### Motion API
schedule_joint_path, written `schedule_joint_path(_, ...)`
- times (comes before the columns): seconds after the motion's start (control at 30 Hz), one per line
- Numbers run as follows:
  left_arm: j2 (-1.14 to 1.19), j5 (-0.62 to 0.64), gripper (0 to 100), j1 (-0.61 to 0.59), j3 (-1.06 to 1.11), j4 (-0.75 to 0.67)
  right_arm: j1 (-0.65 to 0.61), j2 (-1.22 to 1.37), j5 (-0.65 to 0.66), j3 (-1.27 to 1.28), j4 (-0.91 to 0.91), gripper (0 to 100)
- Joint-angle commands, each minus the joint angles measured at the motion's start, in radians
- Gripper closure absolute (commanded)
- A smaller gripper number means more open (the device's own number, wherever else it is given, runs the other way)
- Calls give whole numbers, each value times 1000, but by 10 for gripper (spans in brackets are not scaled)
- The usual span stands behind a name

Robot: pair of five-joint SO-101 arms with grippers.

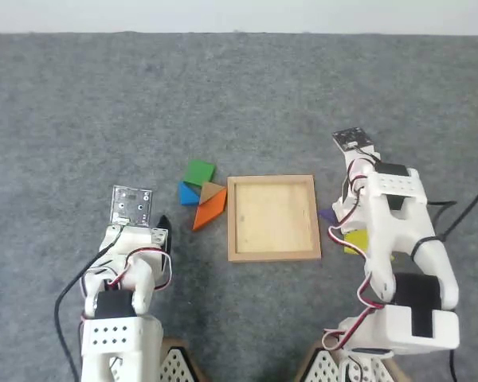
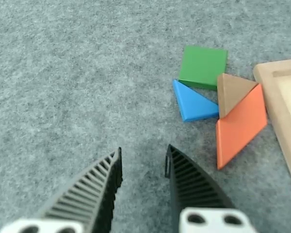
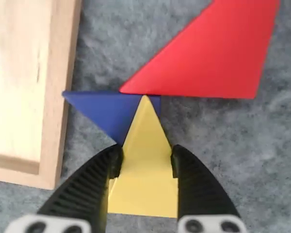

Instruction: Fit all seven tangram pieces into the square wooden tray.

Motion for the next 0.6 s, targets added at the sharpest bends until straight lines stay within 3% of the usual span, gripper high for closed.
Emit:
schedule_joint_path(0.0,-20,-6,849,-2,-5,6,28,13,9,-20,10,943)
schedule_joint_path(0.17,-20,-6,849,-2,-5,6,54,18,51,-14,24,934)
schedule_joint_path(0.4,-20,-6,849,-2,-5,6,56,10,164,3,88,738)
schedule_joint_path(0.57,-20,-6,849,-2,-5,6,81,19,175,17,35,772)
